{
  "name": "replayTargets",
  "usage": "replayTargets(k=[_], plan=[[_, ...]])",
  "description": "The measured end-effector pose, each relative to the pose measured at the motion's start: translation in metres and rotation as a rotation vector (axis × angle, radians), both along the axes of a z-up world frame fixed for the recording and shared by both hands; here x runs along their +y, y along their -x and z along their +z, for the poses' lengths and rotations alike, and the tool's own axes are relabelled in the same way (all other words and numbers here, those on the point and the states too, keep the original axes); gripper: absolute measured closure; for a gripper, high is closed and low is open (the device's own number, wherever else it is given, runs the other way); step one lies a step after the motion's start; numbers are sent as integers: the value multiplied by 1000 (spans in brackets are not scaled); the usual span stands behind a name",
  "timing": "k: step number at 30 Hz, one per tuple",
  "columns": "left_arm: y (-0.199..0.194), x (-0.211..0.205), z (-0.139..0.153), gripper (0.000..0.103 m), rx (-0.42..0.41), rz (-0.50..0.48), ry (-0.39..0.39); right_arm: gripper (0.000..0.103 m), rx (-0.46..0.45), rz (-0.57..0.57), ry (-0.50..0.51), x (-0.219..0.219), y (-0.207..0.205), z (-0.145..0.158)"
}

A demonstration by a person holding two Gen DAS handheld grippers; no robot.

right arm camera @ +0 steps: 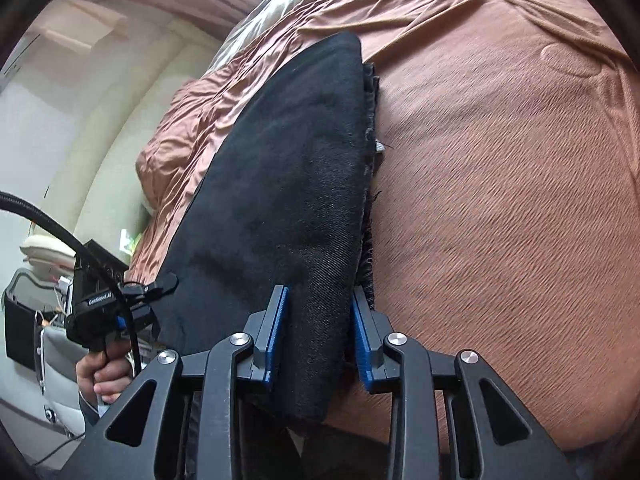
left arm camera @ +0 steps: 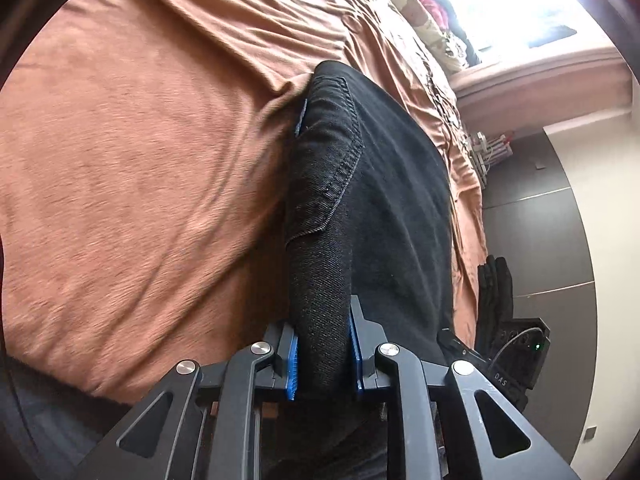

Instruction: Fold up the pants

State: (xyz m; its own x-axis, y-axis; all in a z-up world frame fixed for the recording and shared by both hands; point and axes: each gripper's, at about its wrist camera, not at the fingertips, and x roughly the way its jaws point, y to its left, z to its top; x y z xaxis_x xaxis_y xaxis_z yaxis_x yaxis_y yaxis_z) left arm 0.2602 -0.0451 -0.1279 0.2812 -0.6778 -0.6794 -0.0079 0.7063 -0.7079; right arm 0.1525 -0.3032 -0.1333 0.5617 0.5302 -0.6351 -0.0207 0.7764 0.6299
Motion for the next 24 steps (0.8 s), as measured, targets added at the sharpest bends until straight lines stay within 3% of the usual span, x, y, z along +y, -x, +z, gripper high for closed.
replayTargets(k=[7,11,15,22,24], plan=[[5,16,-4,81,12,-17,-19,75,1,43,10,7,-4,1],[2,14,-2,69,2,-29,-81,73,-8,42,54,3,-17,9],[-4,13,-2,58,-8,-24,-87,74,-24,2,62,-6,-33,13],[-26,13,-3,58,-11,-19,-105,74,-35,-63,7,-36,-67,12],[-35,9,-2,58,-13,-26,-121,81,-36,-66,-9,-38,-76,8]])
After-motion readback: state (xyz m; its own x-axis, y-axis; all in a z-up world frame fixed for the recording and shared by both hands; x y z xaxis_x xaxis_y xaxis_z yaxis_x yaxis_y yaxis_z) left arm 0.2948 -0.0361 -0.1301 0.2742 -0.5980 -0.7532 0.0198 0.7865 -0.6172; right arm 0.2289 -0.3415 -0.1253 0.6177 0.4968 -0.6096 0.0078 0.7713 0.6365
